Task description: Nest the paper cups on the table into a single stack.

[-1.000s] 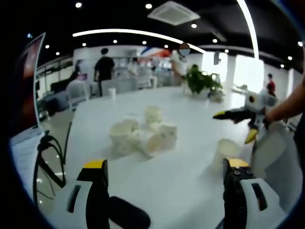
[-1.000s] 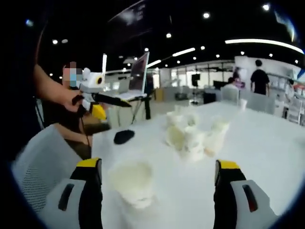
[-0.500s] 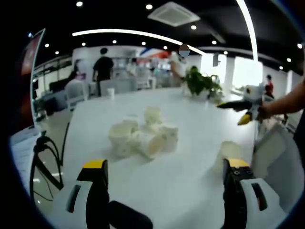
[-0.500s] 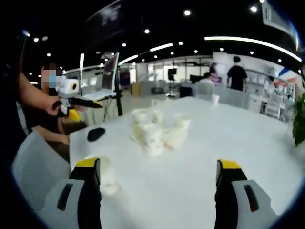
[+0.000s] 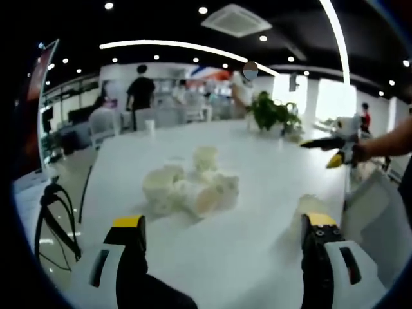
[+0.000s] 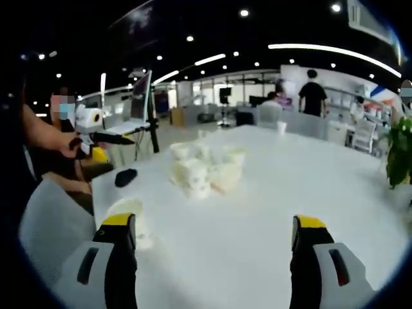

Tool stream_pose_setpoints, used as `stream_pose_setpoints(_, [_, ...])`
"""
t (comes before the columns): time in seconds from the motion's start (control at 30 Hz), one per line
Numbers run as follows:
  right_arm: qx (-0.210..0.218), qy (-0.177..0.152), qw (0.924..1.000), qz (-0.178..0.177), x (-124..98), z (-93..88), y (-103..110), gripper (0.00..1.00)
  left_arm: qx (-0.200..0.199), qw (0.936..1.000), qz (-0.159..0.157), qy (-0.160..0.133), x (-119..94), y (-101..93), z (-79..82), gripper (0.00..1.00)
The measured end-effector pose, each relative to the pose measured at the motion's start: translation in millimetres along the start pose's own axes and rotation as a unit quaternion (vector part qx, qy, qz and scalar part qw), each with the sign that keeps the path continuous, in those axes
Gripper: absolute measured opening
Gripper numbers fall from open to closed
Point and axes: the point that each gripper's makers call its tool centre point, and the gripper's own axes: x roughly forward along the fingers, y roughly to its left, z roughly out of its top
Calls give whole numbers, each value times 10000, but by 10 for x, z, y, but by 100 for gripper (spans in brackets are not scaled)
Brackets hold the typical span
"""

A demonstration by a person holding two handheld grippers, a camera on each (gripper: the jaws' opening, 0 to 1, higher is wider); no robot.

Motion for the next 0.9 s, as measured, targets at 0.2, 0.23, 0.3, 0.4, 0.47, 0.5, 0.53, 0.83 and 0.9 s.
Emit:
stream_pose_setpoints(0.2, [-111, 44, 9999, 19, -68, -32, 13, 100, 13, 10000, -29, 38, 27, 28, 1, 99])
stream_pose_setpoints(0.23, [-123, 52, 9999, 11, -75, -38, 10, 100, -3, 10000, -39, 53, 33, 37, -5, 99])
stream_pose_setpoints(0.3, [-122, 49, 9999, -20, -98, -44, -5, 100, 57, 9999, -30, 78, 34, 51, -7, 99])
stream_pose_setpoints(0.4, [-100, 48, 9999, -57, -115, -50, -27, 100, 68, 9999, -40, 113, 41, 62, -6, 99])
stream_pose_setpoints(0.47, [-93, 50, 9999, -59, -118, -49, -25, 100, 8, 10000, -4, 72, 58, 89, 17, 99])
stream_pose_setpoints(0.5, [-94, 48, 9999, -61, -120, -49, -23, 100, -20, 10000, 12, 54, 60, 81, 24, 99])
stream_pose_setpoints(0.53, [-92, 47, 9999, -63, -120, -49, -23, 100, -26, 10000, 20, 42, 61, 82, 27, 99])
stream_pose_setpoints(0.83, [-52, 22, 10000, -26, -108, -48, 23, 100, 143, 9998, 3, 165, 132, 114, 4, 99])
stream_pose_setpoints(0.9, [-65, 34, 10000, -22, -104, -52, 23, 100, 142, 9997, -7, 177, 143, 123, -2, 99])
